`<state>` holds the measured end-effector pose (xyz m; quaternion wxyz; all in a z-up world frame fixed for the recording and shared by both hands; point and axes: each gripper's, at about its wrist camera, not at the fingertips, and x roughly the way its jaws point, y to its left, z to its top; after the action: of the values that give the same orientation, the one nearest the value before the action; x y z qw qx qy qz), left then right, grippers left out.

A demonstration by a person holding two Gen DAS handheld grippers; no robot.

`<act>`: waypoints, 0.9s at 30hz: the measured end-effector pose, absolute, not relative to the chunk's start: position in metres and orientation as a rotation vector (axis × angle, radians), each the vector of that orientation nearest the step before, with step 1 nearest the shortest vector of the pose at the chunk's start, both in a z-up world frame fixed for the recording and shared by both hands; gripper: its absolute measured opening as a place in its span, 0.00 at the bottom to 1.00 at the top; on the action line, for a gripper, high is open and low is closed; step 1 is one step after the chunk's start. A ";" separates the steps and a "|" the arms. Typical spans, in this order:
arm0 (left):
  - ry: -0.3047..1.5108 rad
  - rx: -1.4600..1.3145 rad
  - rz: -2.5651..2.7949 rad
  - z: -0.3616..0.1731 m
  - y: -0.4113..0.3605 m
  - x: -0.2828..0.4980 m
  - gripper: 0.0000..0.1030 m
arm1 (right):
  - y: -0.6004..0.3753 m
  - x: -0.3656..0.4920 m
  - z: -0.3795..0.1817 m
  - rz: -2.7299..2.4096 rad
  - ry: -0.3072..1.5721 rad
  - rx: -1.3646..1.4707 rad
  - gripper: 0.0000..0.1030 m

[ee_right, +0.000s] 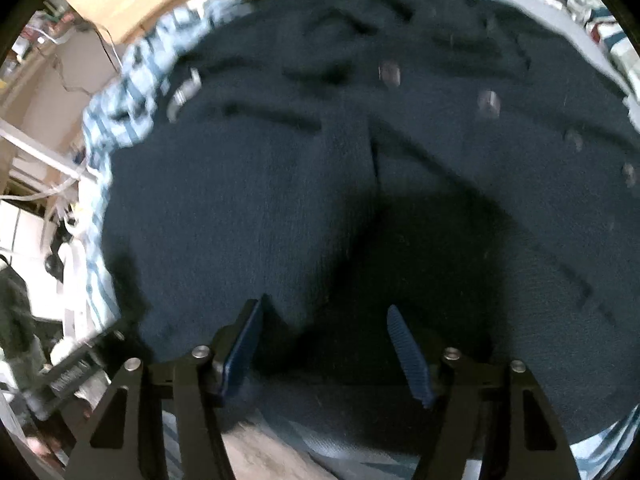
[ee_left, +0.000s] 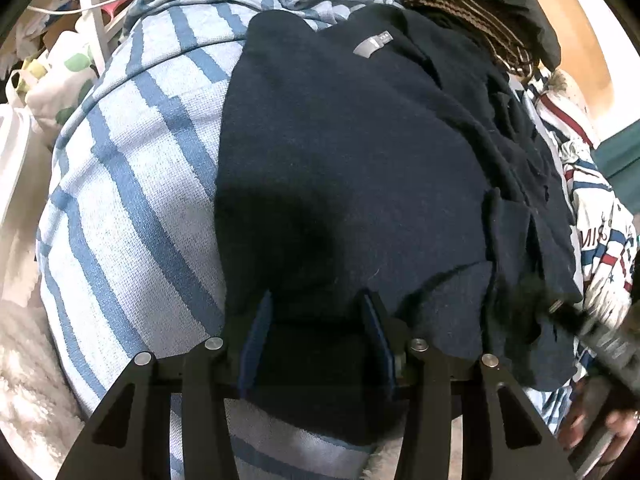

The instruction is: Fold clothes

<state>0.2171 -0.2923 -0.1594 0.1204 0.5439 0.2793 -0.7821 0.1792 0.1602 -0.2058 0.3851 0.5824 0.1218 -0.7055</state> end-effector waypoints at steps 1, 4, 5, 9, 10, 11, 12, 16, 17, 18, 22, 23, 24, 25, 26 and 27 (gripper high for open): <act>0.805 1.598 -2.282 -0.159 -0.292 0.217 0.46 | 0.160 0.177 -0.199 -1.807 0.289 1.446 0.68; 0.756 1.625 -2.279 -0.159 -0.291 0.218 0.49 | 0.146 0.169 -0.196 -1.819 0.298 1.385 0.77; 0.740 1.631 -2.283 -0.158 -0.290 0.219 0.51 | 0.138 0.168 -0.198 -1.820 0.327 1.377 0.77; 0.661 1.649 -2.323 -0.158 -0.283 0.223 0.61 | 0.104 0.174 -0.238 -1.748 0.515 1.445 0.83; 0.637 1.654 -2.328 -0.158 -0.282 0.224 0.62 | 0.102 0.178 -0.248 -1.739 0.555 1.440 0.84; 0.614 1.658 -2.333 -0.158 -0.280 0.225 0.62 | 0.105 0.184 -0.255 -1.747 0.591 1.412 0.88; 0.600 1.659 -2.335 -0.158 -0.280 0.227 0.63 | 0.107 0.191 -0.257 -1.768 0.616 1.359 0.88; 0.606 1.651 -2.322 -0.155 -0.283 0.233 0.64 | 0.115 0.189 -0.254 -1.758 0.586 1.353 0.88; 0.661 1.641 -2.305 -0.152 -0.287 0.235 0.64 | 0.118 0.185 -0.254 -1.749 0.563 1.372 0.88; 0.720 1.627 -2.292 -0.148 -0.292 0.237 0.64 | 0.120 0.183 -0.253 -1.744 0.549 1.382 0.88; 1.007 1.484 -2.386 -0.124 -0.309 0.247 0.64 | 0.126 0.187 -0.253 -1.727 0.589 1.360 0.88; 1.002 1.471 -2.411 -0.120 -0.306 0.248 0.64 | 0.128 0.189 -0.252 -1.724 0.602 1.354 0.88; 0.996 1.458 -2.437 -0.116 -0.303 0.249 0.64 | 0.129 0.190 -0.252 -1.722 0.605 1.352 0.88; 0.985 1.451 -2.459 -0.113 -0.300 0.249 0.64 | 0.130 0.190 -0.252 -1.718 0.601 1.356 0.88; 0.928 1.491 -2.449 -0.118 -0.298 0.242 0.64 | 0.132 0.189 -0.252 -1.715 0.593 1.362 0.88; 0.879 1.544 -2.408 -0.130 -0.292 0.214 0.64 | 0.132 0.187 -0.251 -1.711 0.585 1.368 0.88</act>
<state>0.2137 -0.2917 -0.1305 0.0746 0.5145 0.2928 -0.8025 0.1871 0.1321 -0.2514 0.4231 0.5467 0.2336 -0.6837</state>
